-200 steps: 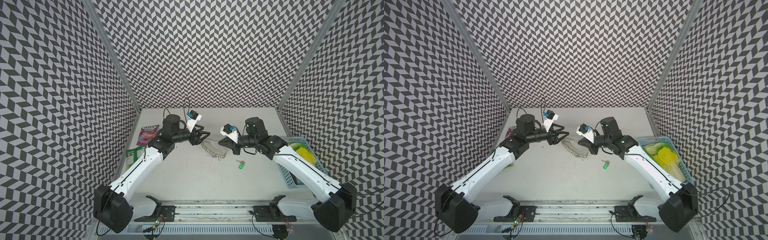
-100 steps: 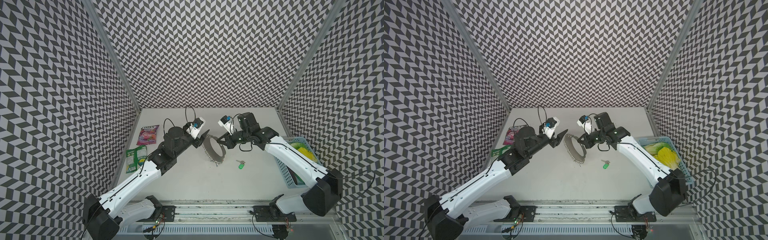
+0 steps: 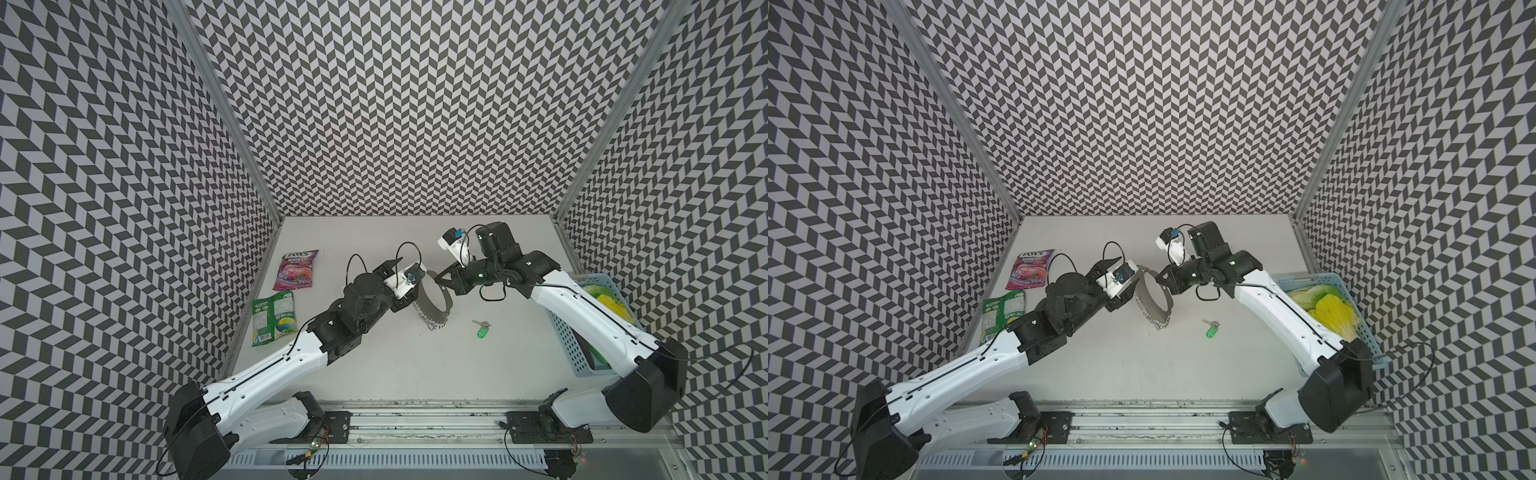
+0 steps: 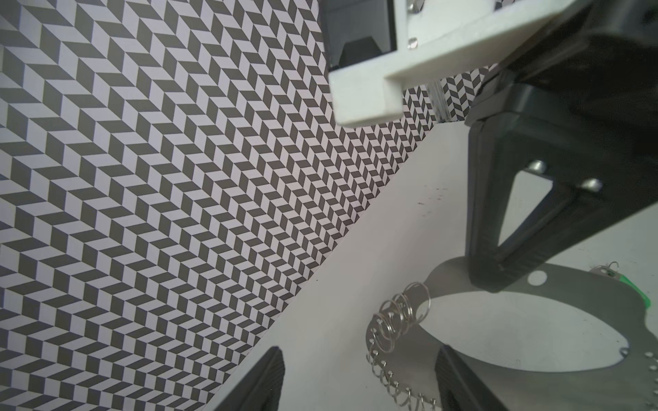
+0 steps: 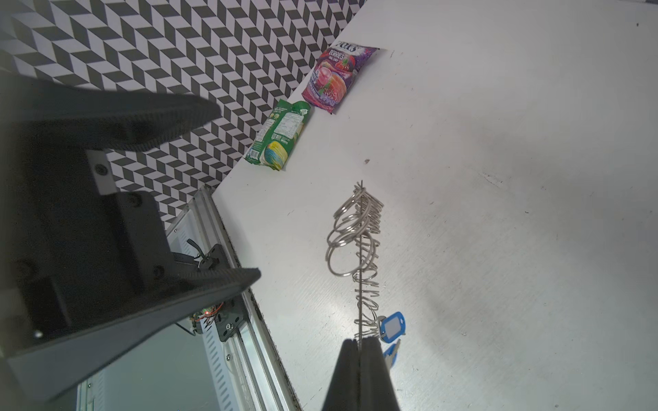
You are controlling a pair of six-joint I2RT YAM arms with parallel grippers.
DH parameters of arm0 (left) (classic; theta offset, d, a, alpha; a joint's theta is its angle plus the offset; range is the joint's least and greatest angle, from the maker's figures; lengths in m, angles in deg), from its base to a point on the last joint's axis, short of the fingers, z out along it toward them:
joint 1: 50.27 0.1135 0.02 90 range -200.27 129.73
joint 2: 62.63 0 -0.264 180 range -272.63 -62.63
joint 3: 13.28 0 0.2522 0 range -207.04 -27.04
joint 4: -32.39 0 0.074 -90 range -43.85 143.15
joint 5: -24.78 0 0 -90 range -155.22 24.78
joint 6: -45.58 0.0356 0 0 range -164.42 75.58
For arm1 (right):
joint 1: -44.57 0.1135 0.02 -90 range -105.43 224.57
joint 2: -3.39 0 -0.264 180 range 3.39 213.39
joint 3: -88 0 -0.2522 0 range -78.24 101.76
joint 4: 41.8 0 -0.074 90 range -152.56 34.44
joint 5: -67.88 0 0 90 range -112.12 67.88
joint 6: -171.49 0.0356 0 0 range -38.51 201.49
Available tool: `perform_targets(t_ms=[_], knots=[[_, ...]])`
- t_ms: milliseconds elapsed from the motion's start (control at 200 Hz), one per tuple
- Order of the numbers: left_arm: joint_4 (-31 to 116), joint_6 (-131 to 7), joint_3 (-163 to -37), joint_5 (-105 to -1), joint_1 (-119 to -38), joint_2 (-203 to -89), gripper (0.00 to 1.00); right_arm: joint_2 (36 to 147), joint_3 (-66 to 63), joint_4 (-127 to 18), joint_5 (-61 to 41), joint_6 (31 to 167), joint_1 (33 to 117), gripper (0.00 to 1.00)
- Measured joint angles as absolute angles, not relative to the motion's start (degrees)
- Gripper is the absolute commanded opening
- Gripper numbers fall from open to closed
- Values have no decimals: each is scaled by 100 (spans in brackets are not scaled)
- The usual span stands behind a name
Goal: Attach keys to a key ring
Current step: Adjust the keyring.
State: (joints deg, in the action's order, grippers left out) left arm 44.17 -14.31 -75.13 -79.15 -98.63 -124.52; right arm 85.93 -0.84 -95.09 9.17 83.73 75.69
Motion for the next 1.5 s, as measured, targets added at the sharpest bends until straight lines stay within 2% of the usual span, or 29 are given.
perform_targets(t_ms=[255,426,686,931,1107,1362,1502], knots=[[4343,-1099,-7513,-8109,-10127,-12502,69,8593,-55,-9570,961,8454,7569,0],[4267,-942,-7516,-8184,-10127,-12771,57,8593,-38,-9609,983,8487,7569,0],[4168,-913,-7531,-8206,-10127,-12985,50,8593,21,-9622,1077,8568,7569,0],[4024,-994,-7669,-8201,-10112,-13199,33,8593,21,-9629,1105,8568,7569,0],[4026,-1066,-7773,-8136,-10096,-13320,30,8593,21,-9629,1127,8568,7569,0],[4083,-1173,-7821,-8042,-10064,-13425,15,8593,23,-9644,1136,8563,7569,0],[4107,-1270,-7872,-8059,-10002,-13449,10,8593,23,-9692,1136,8561,7569,0]])
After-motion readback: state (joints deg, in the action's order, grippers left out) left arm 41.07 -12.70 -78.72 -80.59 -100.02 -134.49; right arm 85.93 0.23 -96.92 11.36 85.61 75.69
